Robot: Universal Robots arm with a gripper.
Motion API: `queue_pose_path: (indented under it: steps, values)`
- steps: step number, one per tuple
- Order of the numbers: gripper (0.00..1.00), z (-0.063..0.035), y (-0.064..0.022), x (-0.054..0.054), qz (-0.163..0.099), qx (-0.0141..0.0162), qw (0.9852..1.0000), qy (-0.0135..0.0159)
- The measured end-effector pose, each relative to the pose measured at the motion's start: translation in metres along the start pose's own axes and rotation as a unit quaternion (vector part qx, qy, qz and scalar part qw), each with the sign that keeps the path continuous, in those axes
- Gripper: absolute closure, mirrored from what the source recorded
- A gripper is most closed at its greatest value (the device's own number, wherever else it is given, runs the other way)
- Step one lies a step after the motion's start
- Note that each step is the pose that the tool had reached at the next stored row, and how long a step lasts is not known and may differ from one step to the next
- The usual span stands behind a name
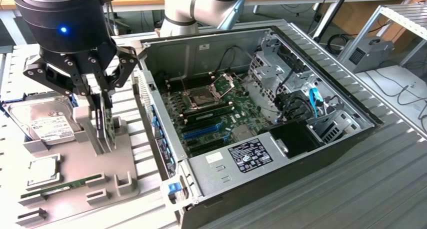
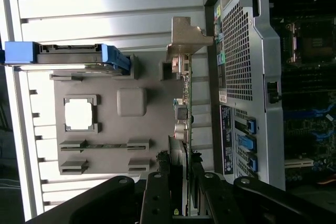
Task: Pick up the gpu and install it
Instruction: 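Pick up the gpu and move the gpu toward the slot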
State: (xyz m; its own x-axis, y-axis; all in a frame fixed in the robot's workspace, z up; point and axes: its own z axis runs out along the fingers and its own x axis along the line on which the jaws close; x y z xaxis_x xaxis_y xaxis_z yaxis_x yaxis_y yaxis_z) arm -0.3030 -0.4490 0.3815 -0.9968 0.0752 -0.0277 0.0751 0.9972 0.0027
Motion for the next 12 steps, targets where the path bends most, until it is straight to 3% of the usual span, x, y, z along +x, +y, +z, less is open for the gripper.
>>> queue_pose_path:
  steps: [12]
  values:
    - [0.74, -0.003, 0.0, -0.0001, 0.0, 0.0001, 1.0, 0.0]
